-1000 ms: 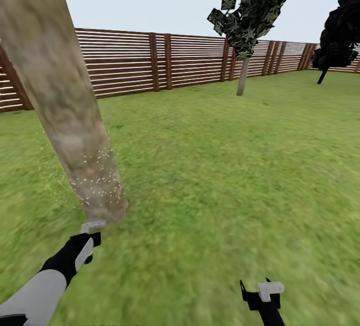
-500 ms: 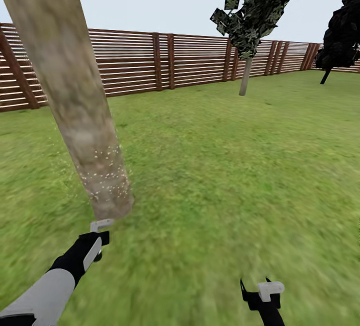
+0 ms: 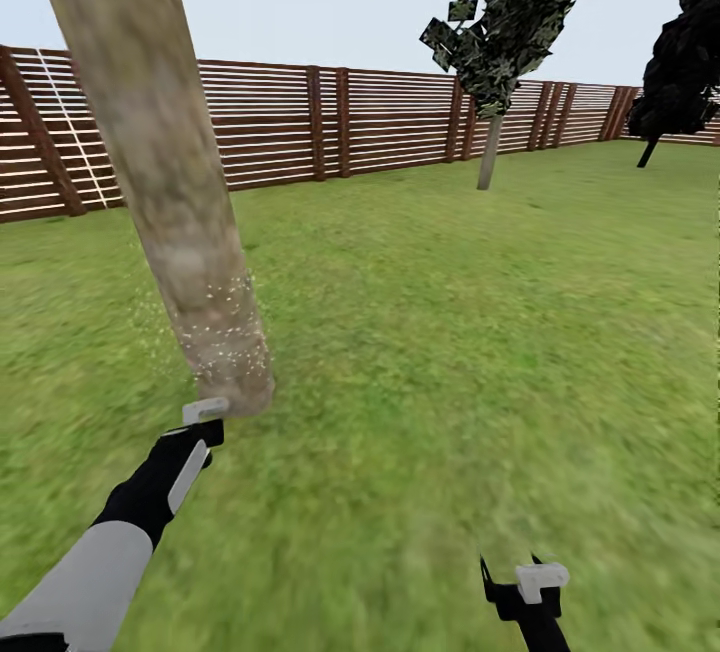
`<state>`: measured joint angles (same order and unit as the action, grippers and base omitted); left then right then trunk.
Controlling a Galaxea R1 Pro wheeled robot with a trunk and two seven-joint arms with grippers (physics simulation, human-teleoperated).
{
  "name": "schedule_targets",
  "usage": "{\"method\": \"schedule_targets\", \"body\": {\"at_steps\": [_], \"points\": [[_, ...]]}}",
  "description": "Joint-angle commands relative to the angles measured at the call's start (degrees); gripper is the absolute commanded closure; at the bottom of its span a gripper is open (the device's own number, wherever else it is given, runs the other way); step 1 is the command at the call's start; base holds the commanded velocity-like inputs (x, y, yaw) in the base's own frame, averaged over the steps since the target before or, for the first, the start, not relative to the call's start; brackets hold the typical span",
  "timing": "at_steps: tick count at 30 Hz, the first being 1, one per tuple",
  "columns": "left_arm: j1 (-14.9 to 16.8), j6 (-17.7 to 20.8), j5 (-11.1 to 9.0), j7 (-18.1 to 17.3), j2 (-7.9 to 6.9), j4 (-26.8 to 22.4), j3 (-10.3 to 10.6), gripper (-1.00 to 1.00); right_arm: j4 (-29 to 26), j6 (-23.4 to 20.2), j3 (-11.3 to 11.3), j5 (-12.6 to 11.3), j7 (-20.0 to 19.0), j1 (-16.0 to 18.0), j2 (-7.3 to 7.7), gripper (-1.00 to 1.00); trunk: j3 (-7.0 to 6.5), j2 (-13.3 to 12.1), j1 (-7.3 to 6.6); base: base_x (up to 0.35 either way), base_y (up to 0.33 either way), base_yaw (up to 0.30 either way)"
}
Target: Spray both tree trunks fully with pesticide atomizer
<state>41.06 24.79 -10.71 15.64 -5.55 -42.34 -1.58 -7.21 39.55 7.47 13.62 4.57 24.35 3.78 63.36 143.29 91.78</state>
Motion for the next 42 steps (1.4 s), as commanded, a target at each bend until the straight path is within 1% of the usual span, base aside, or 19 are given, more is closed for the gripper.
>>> {"method": "schedule_targets", "body": {"at_steps": [1, 5, 9, 12, 14, 16, 17, 18, 20, 21, 23, 26, 27, 29, 30, 32, 35, 39, 42], "points": [[0.2, 0.0, 0.3, -0.1, 0.06, -0.1, -0.1, 1.0, 0.0, 0.0, 0.0, 0.0, 0.0, 0.0, 0.0, -1.0, 0.0, 0.0, 0.0, -0.34, 0.0, 0.0], [0.4, 0.1, 0.4, -0.1, -0.18, -1.3, -0.1, 1.0, 0.0, 0.0, 0.0, 0.0, 0.0, 0.0, 0.0, -1.0, 0.0, 0.0, 0.0, -0.317, 0.0, 0.0], [0.5, 6.1, 0.5, -0.2, -0.3, -8.4, -0.1, 1.0, 0.0, 0.0, 0.0, 0.0, 0.0, 0.0, 0.0, -1.0, 0.0, 0.0, 0.0, -0.062, 0.0, 0.0], [-0.3, 7.0, 0.4, -3.5, -0.71, -14.3, 0.2, 1.0, 0.0, 0.0, 0.0, 0.0, 0.0, 0.0, 0.0, -1.0, 0.0, 0.0, 0.0, -0.005, 0.0, 0.0], [-2.7, 6.6, 4.7, -13.1, -2.57, -14.7, 0.3, 1.0, 0.0, -0.1, 0.0, 0.0, -0.1, 0.0, 0.0, -1.0, 0.0, 0.0, 0.0, -0.194, 0.0, 0.0], [-4.3, 5.1, 12.6, -28.3, -4.35, -14.4, 0.7, 1.0, -0.1, -0.3, -0.2, 0.1, -0.2, 0.0, -0.04, -1.0, 0.0, 0.0, 0.0, -0.257, 0.0, 0.0], [-4.9, 2.0, 18.2, -37.2, -4.9, -14.1, 0.8, 1.0, -0.6, -0.6, -2.0, 0.6, -1.3, 0.0, -0.07, -1.0, 0.0, 0.0, 0.0, -0.237, 0.0, 0.0], [-5.1, -0.2, 21.5, -42.2, -5.16, -13.4, 0.7, 1.0, -1.4, -1.3, -4.1, 1.5, -3.3, 0.0, -0.08, -1.0, 0.0, 0.0, 0.0, -0.208, 0.0, 0.0], [-5.2, -5.5, 26.5, -50.5, -5.41, -9.1, 0.7, 1.0, -6.6, -8.6, -7.8, 3.1, -11.6, 0.8, -0.08, -1.0, 0.0, 0.0, 0.0, -0.149, 0.0, 0.0], [-5.2, -10.2, 29.6, -55.5, -5.53, -4.5, 0.7, 1.0, -14.2, -17.0, -8.6, 3.5, -20.2, 2.1, -0.06, -1.0, 0.0, 0.0, 0.0, -0.108, 0.0, 0.0], [-5.0, -14.3, 37.0, -65.6, -5.54, 0.0, 0.7, 1.0, -24.9, -27.9, -9.2, 3.7, -36.8, 5.1, -0.05, -1.0, 0.0, 0.0, 0.0, -0.033, 0.0, 0.0], [-4.9, -15.2, 46.5, -77.6, -5.36, 0.9, 0.7, 1.0, -30.0, -31.9, -9.8, 3.8, -51.0, 10.1, -0.1, -1.0, 0.0, 0.0, 0.0, -0.005, 0.0, 0.0], [-4.9, -15.3, 48.8, -80.2, -5.32, 1.0, 0.7, 1.0, -30.4, -32.4, -11.8, 3.8, -54.8, 11.7, -0.14, -1.0, 0.0, 0.0, 0.0, 0.0, 0.0, 0.0], [-4.9, -15.3, 51.2, -83.7, -5.24, 1.0, 0.8, 1.0, -31.3, -35.1, -16.1, 3.7, -57.9, 13.9, -0.16, -1.0, 0.0, 0.0, 0.0, 0.0, 0.0, 0.0], [-4.9, -15.3, 54.0, -86.7, -5.03, 1.0, 0.8, 1.0, -33.7, -38.5, -18.2, 3.6, -59.1, 15.0, -0.37, -1.0, 0.0, 0.0, 0.0, 0.0, 0.0, 0.0], [-5.0, -15.3, 56.8, -88.5, -4.85, 1.0, 0.8, 1.0, -35.2, -40.2, -19.1, 3.6, -59.6, 15.5, -1.82, -1.0, 0.0, 0.0, 0.0, 0.0, 0.0, 0.0], [-4.9, -15.3, 57.5, -89.2, -4.68, 1.0, 1.6, 1.0, -35.4, -40.5, -19.4, 3.6, -61.5, 15.5, -2.31, -1.0, 0.0, 0.0, 0.0, 0.0, 0.0, 0.0], [-4.3, -14.5, 57.6, -90.4, -4.36, 1.0, 7.4, 1.0, -35.6, -40.7, -19.6, 3.7, -66.3, 15.6, -2.6, -1.0, 0.0, 0.0, 0.0, 0.0, 0.0, 0.0], [-4.2, -14.5, 57.6, -90.5, -4.23, 1.0, 8.0, 1.0, -35.6, -40.7, -22.8, 3.7, -67.5, 15.6, -2.98, -1.0, 0.0, 0.0, 0.0, 0.0, 0.0, 0.0]]}}
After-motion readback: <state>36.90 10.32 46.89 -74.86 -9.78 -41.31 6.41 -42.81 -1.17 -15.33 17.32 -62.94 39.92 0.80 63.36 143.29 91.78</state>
